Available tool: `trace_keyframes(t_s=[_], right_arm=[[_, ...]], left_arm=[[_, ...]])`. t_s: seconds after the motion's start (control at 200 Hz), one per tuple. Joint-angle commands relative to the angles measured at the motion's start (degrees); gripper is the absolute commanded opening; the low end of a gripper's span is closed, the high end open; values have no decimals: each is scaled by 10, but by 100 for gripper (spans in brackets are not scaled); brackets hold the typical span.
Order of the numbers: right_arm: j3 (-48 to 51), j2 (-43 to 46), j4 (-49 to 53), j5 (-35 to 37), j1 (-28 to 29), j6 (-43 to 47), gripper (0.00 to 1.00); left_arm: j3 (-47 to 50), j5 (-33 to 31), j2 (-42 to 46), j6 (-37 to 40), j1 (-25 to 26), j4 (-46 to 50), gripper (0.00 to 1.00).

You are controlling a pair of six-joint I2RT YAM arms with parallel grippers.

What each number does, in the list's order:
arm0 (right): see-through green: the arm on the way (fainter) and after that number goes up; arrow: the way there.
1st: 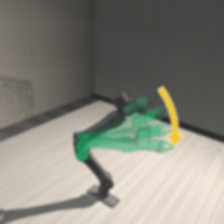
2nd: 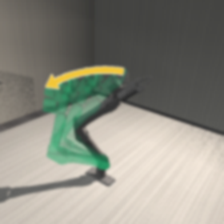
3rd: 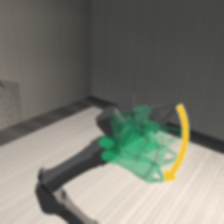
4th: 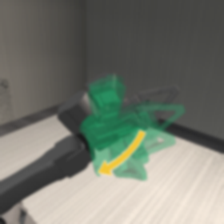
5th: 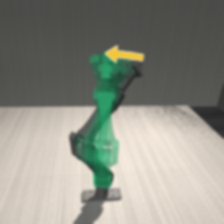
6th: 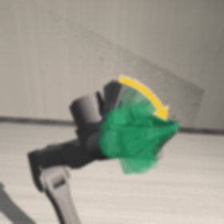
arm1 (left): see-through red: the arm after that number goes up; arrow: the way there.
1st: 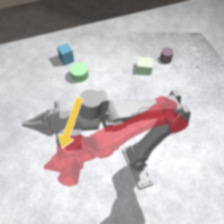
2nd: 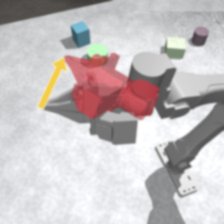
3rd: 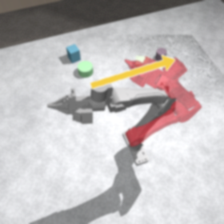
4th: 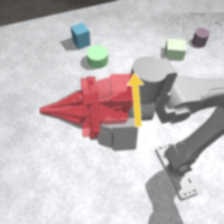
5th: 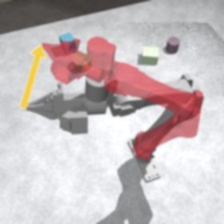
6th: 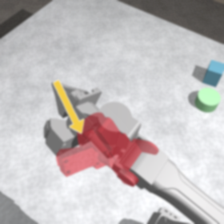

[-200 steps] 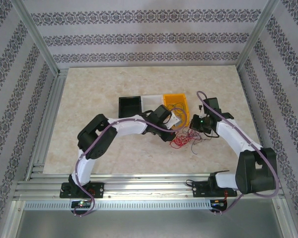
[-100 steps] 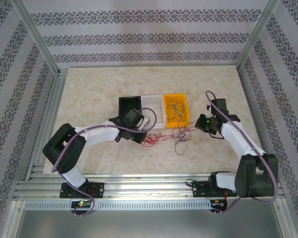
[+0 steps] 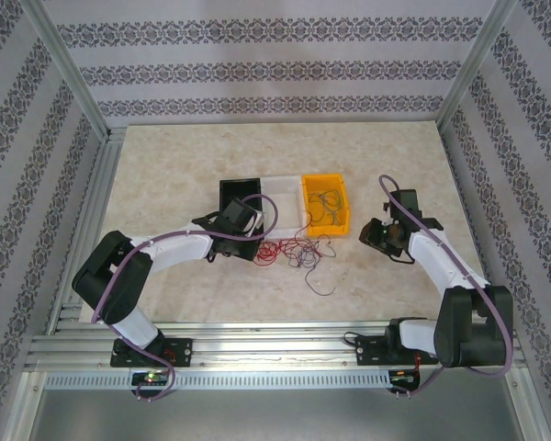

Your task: Untangle the cables

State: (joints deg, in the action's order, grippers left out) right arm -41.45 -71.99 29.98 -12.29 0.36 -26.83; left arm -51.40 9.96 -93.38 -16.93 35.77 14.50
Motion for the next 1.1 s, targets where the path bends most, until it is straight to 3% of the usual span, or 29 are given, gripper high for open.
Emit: trace_keyframes(t_s=[0.0,0.165,0.385,0.525,0.804,1.094], right_arm=[[7,21,-15,-13,-3,6,37],[11,22,-27,-38,24,14,38],[28,11,-49,-15,156,6,38],[6,-26,-49,23,208,11,38],[-35,-111,-47,93,220,27,37],[-66,-170,-68,102,228,34,36]], left_arm=[[-6,-5,-10,24,-4,22,0],[-14,16,-13,37,-2,18,0],[-21,17,-24,41,0,17,0],[-26,23,-28,45,0,16,0],[-28,23,-29,48,0,23,0],[-27,39,-34,44,0,16,0]])
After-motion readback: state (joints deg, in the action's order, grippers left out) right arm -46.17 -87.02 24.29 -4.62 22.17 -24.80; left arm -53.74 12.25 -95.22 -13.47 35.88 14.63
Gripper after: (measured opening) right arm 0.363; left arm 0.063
